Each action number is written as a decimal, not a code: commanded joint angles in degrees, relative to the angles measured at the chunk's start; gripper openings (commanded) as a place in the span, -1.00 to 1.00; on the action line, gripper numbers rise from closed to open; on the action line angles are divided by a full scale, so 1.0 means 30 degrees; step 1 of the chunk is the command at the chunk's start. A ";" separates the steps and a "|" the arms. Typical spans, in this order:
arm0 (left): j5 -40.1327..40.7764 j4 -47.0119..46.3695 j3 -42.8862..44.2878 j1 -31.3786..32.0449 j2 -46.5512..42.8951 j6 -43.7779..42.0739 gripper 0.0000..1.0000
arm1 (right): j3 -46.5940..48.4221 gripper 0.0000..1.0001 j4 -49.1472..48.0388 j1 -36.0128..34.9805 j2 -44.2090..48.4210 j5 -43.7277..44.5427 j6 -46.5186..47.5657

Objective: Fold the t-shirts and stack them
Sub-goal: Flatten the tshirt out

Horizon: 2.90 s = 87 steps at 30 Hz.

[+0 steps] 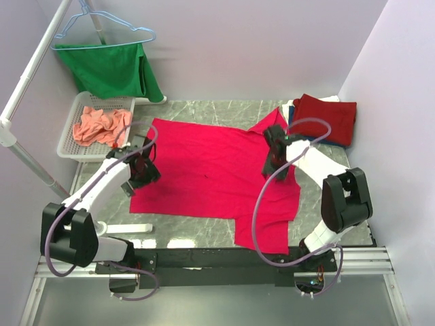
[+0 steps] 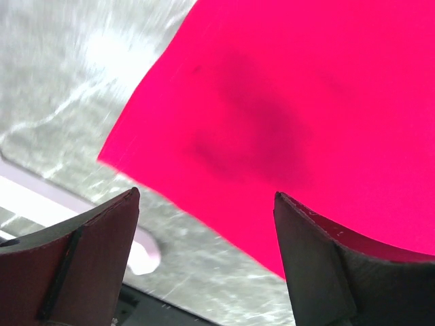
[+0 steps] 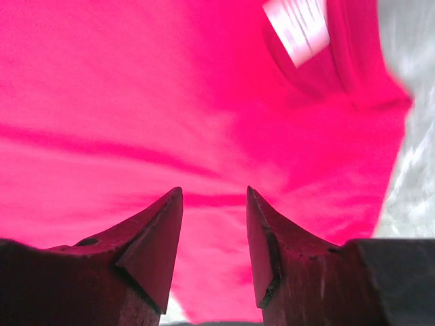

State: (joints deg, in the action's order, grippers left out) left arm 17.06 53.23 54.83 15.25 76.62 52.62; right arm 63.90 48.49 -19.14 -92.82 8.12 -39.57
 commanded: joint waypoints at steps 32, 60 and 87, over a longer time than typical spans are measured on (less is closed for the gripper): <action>-0.0032 -0.3946 0.6743 -0.0774 0.5456 -0.3975 0.70 | 1.8220 -0.02 -0.1750 0.3624 -1.3562 0.0077 -0.0051; -0.0149 -0.3769 0.7007 -0.1420 0.5808 -0.4650 0.70 | 1.8134 -0.99 -0.1925 0.3830 -1.4385 -0.0949 -0.1018; -0.0384 -0.3565 0.7534 -0.1595 0.6393 -0.4884 0.69 | 1.8139 -0.48 -0.9767 0.3889 -1.3682 -0.5781 -0.2216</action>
State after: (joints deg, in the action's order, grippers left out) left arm 16.36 42.52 74.41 10.70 94.87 38.61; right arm 118.87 30.79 -7.86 -133.56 -4.21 -44.36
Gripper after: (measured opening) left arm 0.848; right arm 0.218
